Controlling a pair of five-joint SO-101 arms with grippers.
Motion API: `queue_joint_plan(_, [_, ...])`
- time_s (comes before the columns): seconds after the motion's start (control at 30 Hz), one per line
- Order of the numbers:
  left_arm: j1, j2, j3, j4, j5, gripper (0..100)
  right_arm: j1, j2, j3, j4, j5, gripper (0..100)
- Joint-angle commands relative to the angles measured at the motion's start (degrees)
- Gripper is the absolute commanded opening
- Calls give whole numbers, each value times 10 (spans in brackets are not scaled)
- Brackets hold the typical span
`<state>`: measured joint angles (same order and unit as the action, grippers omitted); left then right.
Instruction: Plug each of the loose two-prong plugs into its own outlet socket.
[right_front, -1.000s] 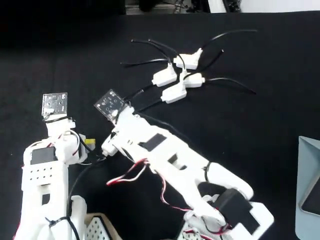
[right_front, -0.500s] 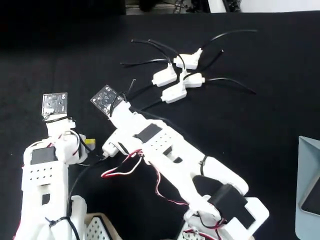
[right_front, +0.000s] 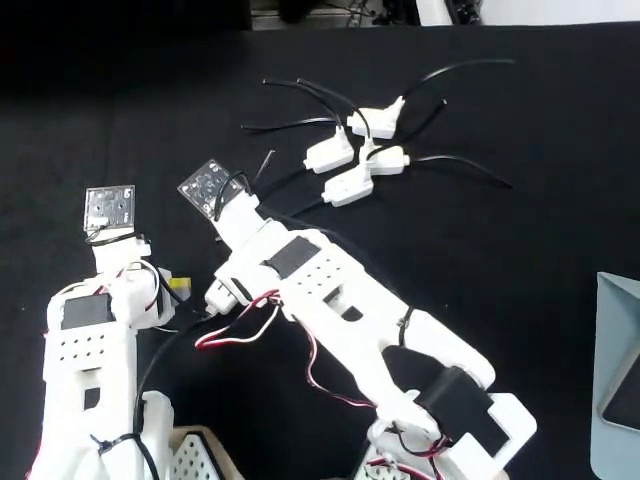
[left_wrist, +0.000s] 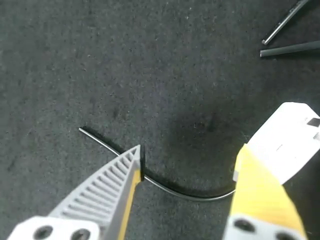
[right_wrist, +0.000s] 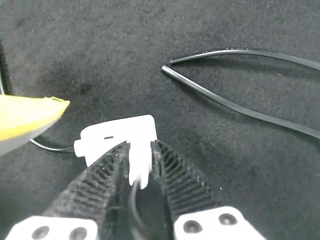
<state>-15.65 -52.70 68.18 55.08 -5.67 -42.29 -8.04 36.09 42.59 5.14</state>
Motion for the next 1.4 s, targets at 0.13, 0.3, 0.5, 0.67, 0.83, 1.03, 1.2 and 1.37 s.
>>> queue_joint_plan(0.13, [-4, -10, -3, -11, 4, 296, -8, 0, -6, 0, -5, 13])
queue_joint_plan(0.3, [-5, -11, -3, -10, 4, 296, -8, 39, -9, -11, -5, 13])
queue_joint_plan(0.5, [-5, -11, -3, -8, 4, 296, -8, 70, -9, -23, -5, 13])
queue_joint_plan(0.67, [-5, -11, -3, -8, 4, 296, -17, 84, -7, -27, -4, 13])
queue_joint_plan(0.83, [-6, -11, -3, -8, 4, 296, -23, 79, -26, -8, -4, 12])
queue_joint_plan(1.03, [-6, -11, -3, -8, 4, 296, -25, 41, -86, 84, -4, 13])
queue_joint_plan(1.2, [-6, -11, -3, -8, 4, 296, -25, 73, -102, 85, -4, 13])
queue_joint_plan(1.37, [-6, -11, -3, -9, 4, 296, -26, 116, -120, 90, -4, 13])
